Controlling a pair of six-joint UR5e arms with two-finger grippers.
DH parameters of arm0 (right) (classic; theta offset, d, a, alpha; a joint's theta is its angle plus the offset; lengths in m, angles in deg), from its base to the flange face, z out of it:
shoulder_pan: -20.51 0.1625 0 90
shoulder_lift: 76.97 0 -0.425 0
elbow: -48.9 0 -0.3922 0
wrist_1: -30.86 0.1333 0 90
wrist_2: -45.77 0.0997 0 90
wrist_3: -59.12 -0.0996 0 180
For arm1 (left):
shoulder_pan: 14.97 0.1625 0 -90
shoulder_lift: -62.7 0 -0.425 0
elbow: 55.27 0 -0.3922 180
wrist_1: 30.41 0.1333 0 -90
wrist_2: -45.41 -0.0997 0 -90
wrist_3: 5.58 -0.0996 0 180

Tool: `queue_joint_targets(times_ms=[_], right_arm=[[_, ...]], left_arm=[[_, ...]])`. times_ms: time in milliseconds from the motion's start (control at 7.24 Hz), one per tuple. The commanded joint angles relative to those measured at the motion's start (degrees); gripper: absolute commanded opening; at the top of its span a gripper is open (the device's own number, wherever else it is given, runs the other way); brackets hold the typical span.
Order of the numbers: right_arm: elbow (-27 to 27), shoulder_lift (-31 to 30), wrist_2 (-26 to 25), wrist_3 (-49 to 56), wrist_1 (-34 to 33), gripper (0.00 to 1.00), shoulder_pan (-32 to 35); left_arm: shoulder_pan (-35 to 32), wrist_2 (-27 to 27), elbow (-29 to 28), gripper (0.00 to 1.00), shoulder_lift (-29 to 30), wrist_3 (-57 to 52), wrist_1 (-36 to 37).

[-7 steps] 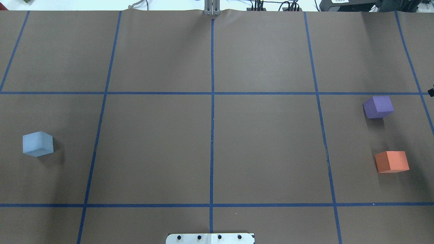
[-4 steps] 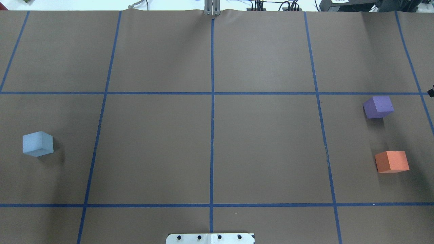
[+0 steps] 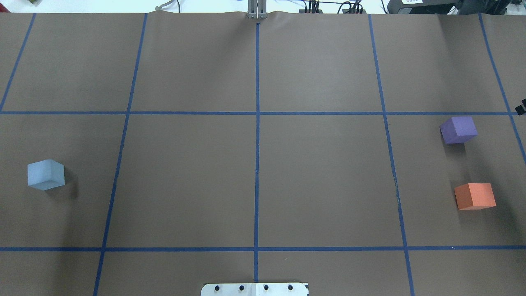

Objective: Place blue block between orange and purple blocks
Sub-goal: 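Lower the left gripper toward the light blue cube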

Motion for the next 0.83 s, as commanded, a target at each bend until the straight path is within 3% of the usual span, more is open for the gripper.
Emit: queue_joint_targets(times_ms=[0,276,691], right_arm=[[-0.26,0.14,0.17,0.0,0.06,1.0,-0.02],[0.27,0.14,0.79,0.0,0.06,1.0,0.07],[0.71,0.05,0.97,0.0,0.59,1.0,0.07]], left_arm=[[3.26,0.51,0.15,1.0,0.94,2.22,-1.62],[8.19,4.97,0.42,1.0,2.44,20.91,-1.7],[18.37,5.17,2.79,1.0,6.13,44.68,-1.79]])
